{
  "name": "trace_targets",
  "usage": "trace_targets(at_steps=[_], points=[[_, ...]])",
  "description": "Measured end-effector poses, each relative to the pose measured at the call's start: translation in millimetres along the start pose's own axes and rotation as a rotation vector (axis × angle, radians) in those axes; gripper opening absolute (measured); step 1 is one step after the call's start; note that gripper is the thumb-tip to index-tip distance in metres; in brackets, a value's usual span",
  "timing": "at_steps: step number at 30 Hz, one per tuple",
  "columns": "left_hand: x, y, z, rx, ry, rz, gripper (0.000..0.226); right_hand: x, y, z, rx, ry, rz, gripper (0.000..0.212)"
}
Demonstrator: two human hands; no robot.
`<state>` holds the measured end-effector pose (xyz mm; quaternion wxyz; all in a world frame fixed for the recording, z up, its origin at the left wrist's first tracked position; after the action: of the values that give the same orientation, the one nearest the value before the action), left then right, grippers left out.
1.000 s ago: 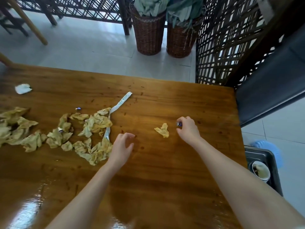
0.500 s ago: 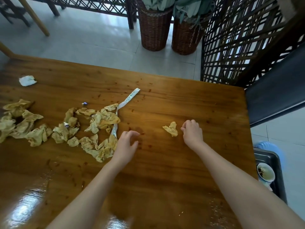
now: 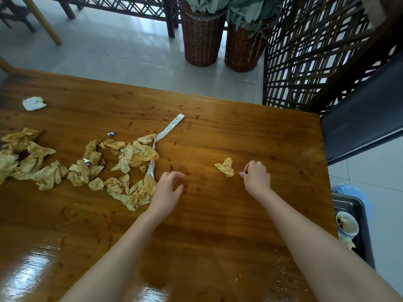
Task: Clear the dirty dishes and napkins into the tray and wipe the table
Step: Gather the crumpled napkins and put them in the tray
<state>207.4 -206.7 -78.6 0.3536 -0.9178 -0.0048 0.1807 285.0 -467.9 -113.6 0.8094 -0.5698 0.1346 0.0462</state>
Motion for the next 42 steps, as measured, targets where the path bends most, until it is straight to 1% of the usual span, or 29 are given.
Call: trace_targets(at_steps=[4, 7, 10, 12, 13, 16, 17, 18, 20, 23, 25, 32, 37, 42], points=[[1, 1, -2, 0.003, 0.01, -0.011, 0.027, -6, -1, 3, 0.007, -0.027, -0.019, 0.01], [2, 1, -2, 0.005, 0.011, -0.014, 0.026, -8, -4, 13, 0.074, -0.107, -0.062, 0.01], [2, 2, -1, 0.0, 0.001, -0.017, 0.027, -8, -2, 33, 0.08, -0.223, -0.028, 0.01], [1, 2, 0, -0.015, -0.007, -0.015, 0.027, -7, 3, 43, 0.058, -0.253, 0.0, 0.009], [0, 1, 1, -0.02, -0.011, -0.012, 0.026, -7, 6, 47, 0.058, -0.252, 0.014, 0.012], [-1, -3, 8, -0.014, -0.018, -0.015, 0.027, -7, 13, 54, 0.067, -0.241, 0.065, 0.048], [-2, -4, 10, -0.012, -0.02, -0.02, 0.027, -8, 15, 55, 0.052, -0.246, 0.074, 0.055], [-3, -6, 13, -0.011, -0.023, -0.026, 0.027, -8, 16, 57, 0.024, -0.255, 0.077, 0.057], [-4, -9, 18, -0.007, -0.026, -0.035, 0.027, -7, 19, 59, -0.016, -0.276, 0.073, 0.046], [-7, -13, 22, -0.005, -0.015, -0.044, 0.026, -8, 21, 60, 0.029, -0.282, 0.068, 0.021], [-9, -15, 24, -0.003, -0.012, -0.053, 0.026, -10, 21, 59, 0.049, -0.271, 0.07, 0.013], [-24, -16, 16, 0.007, 0.006, -0.093, 0.025, -30, 17, 43, 0.065, -0.261, 0.103, 0.01], [-53, -13, 10, -0.004, -0.028, -0.107, 0.026, -56, 12, 26, 0.08, -0.287, 0.093, 0.011], [-91, -13, 13, -0.021, -0.072, -0.101, 0.024, -76, 4, 35, 0.112, -0.33, 0.074, 0.009]])
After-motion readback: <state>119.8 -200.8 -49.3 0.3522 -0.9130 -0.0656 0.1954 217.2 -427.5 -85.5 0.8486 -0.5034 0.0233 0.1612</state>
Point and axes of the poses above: each hand's wrist, its own x-axis towards the middle knuckle, its own y-axis out of the palm, z = x × y, the point moved 2 cm from there along x, towards the middle knuckle, and after that the axes turned 5 degrees about -y, right-handed, at the moved point
